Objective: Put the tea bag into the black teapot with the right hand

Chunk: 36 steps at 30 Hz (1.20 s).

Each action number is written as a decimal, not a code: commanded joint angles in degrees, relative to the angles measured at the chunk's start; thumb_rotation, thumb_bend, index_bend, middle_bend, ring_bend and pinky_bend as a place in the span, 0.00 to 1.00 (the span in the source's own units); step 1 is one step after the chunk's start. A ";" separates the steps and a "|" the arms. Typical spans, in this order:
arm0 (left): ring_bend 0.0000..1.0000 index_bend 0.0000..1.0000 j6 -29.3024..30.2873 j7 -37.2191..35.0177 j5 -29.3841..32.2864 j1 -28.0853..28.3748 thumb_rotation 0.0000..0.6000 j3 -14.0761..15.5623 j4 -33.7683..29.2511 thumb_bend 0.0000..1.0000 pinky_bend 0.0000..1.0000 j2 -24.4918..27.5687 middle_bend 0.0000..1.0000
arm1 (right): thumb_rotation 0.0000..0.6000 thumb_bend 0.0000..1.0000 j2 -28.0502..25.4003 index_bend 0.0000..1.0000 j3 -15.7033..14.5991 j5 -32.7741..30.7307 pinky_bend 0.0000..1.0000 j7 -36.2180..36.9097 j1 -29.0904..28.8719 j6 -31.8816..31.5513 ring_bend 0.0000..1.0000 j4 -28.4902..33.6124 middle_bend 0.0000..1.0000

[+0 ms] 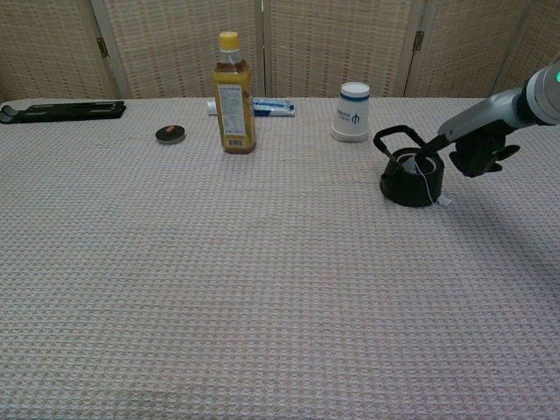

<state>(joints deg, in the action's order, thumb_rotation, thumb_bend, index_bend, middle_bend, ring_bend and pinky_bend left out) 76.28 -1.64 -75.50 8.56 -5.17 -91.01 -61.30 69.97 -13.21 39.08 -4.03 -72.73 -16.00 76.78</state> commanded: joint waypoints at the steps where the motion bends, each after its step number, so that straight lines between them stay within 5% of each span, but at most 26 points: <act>1: 0.03 0.00 -0.03 -0.18 0.02 0.00 1.00 -0.04 0.05 0.26 0.26 0.05 0.00 | 1.00 1.00 0.62 0.08 -0.01 0.40 0.89 0.39 -0.04 0.42 0.75 -0.72 0.95; 6: 0.03 0.00 0.07 -0.70 0.16 -0.12 1.00 -0.14 0.14 0.26 0.26 0.20 0.00 | 1.00 1.00 0.89 0.08 -0.08 0.94 0.89 1.27 -0.24 0.72 0.75 -1.14 0.95; 19: 0.03 0.00 -0.17 1.50 0.20 0.29 1.00 -0.01 -0.22 0.26 0.26 -0.55 0.00 | 1.00 1.00 -8.51 0.08 1.34 3.89 0.89 2.19 1.49 -5.46 0.75 10.50 0.94; 36: 0.03 0.00 -0.53 0.26 0.51 0.22 1.00 -0.06 0.04 0.26 0.26 0.00 0.00 | 1.00 1.00 -2.41 0.08 2.35 4.15 0.89 1.24 2.10 -3.49 0.75 3.61 0.94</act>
<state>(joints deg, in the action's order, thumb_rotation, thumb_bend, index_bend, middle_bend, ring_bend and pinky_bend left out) 75.75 -1.38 -74.99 8.78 -5.23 -90.97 -61.30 67.36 -10.88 43.22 -2.77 -70.64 -19.65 80.59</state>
